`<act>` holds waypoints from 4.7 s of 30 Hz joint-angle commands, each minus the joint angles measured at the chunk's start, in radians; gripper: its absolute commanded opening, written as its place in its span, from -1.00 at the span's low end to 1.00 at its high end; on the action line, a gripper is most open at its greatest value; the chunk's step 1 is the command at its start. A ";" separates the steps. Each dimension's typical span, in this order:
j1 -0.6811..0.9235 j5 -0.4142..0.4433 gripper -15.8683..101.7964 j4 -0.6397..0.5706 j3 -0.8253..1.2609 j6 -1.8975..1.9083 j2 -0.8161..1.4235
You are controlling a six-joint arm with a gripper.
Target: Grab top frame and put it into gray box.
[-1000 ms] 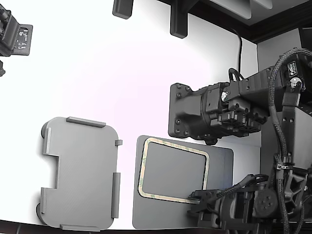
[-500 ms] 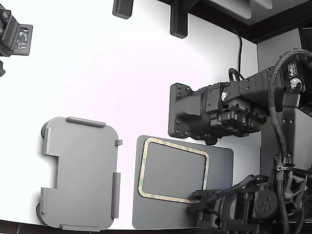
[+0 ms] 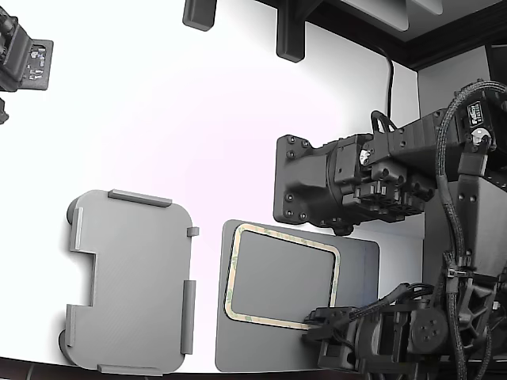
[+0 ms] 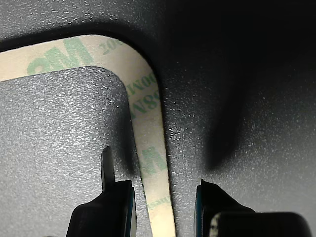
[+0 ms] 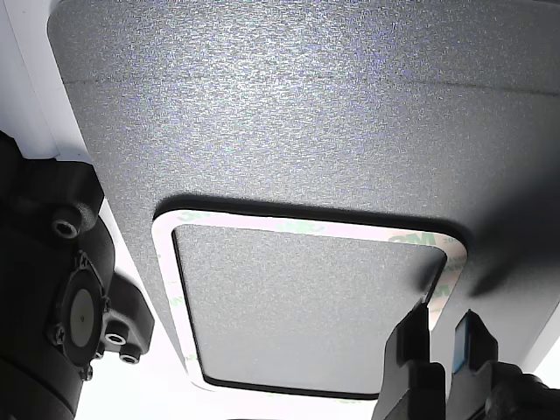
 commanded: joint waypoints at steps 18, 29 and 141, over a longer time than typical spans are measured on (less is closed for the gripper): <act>-0.006 0.003 -0.05 -0.035 0.012 -0.031 0.029; -0.006 0.000 -0.13 -0.058 0.023 -0.035 0.025; -1.009 -0.060 -0.94 0.347 -0.687 3.539 -0.316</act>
